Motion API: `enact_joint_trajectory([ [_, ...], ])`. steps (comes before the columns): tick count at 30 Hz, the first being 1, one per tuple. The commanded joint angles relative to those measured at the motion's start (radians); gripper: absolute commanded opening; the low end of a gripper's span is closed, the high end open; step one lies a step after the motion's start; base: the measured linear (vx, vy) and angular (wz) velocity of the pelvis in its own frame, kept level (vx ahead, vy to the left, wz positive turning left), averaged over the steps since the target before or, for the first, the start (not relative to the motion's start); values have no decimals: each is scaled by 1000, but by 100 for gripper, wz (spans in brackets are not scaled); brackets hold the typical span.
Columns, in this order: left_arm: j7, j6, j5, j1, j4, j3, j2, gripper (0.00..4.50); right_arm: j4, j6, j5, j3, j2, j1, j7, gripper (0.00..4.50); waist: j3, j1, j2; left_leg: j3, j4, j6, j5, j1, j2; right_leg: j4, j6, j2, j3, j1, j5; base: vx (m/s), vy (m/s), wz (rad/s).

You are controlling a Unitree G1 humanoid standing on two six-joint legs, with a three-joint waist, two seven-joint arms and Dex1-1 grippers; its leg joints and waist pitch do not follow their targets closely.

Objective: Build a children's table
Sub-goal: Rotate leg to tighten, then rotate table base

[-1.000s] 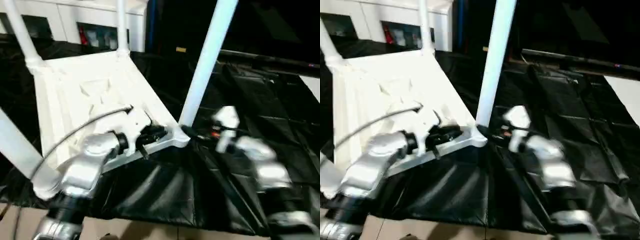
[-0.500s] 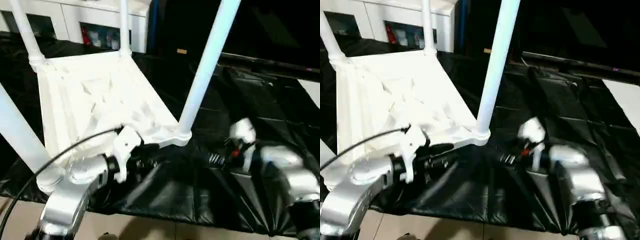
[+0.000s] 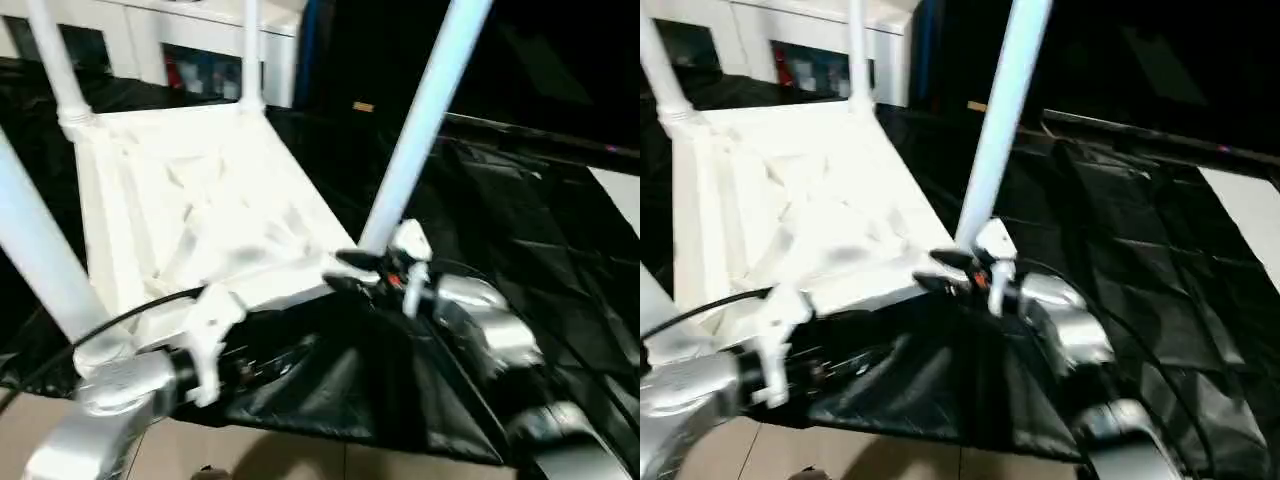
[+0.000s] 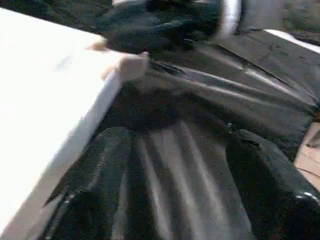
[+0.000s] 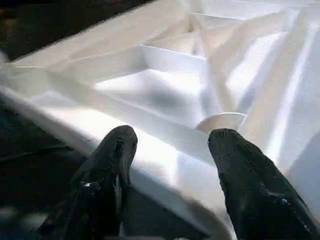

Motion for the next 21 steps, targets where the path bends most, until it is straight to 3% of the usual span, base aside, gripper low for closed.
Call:
enact_joint_trajectory([
  [1,-26,2,-29,19,-35,22,15,376,76,-26,-28,-52,-12,-38,-102,266,-50,1,21,17,-65,-17,-249,8,-10,-65,-152,-27,33,37,-219,0,0,0],
  [3,-44,0,-52,36,-49,39,35,395,158,-50,-53,-62,-6,-80,-196,266,-49,-1,22,16,-67,-21,-250,4,-12,-63,-151,-24,33,40,-219,0,0,0],
  [4,-58,0,-63,45,-56,44,47,395,196,-61,-65,-67,-4,-99,-247,266,-50,1,27,17,-66,-27,-254,8,-13,-62,-147,-24,33,38,-217,0,0,0],
  [11,-107,9,-121,77,-84,58,103,449,387,-110,-61,-116,14,-212,-450,266,-49,0,30,18,-64,-38,-302,9,-14,-61,-136,-23,34,35,-236,0,0,0],
  [21,-171,-14,-181,159,-115,109,163,449,518,-156,-76,-152,-2,-289,-530,266,-46,3,32,17,-64,-43,-339,4,-15,-60,-125,-20,35,33,-271,0,0,0],
])
